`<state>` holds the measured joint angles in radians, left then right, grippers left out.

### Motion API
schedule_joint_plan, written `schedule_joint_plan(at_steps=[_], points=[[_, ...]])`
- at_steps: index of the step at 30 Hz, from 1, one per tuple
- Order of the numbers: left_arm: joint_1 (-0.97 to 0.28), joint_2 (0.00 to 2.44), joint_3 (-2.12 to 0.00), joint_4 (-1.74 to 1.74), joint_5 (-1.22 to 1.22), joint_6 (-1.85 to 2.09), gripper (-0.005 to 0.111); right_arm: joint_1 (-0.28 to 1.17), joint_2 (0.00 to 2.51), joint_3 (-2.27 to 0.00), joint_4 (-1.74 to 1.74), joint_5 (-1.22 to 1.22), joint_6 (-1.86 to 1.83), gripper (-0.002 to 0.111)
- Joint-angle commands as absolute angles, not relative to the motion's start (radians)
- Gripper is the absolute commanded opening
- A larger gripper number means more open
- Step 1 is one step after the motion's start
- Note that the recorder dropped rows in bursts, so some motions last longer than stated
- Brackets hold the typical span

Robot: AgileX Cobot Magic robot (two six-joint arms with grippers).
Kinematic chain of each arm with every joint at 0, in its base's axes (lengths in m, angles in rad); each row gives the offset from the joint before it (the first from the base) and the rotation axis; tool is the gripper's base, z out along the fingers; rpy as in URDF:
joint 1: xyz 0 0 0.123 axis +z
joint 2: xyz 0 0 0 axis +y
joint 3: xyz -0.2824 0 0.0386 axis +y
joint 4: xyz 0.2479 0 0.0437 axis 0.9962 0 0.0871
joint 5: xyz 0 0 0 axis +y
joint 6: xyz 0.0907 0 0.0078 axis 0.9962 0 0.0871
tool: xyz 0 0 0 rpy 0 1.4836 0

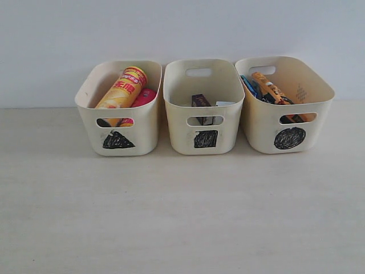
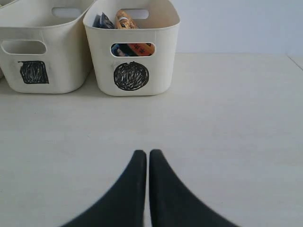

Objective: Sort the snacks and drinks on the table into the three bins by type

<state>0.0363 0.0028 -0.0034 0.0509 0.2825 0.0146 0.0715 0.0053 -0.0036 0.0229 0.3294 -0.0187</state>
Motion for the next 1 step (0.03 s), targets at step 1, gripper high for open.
schedule_joint_plan(at_steps=[1], points=[[0.039, 0.000, 0.000, 0.041, 0.277, 0.019, 0.004, 0.069, 0.000, 0.000, 0.017, 0.322, -0.021, 0.000]])
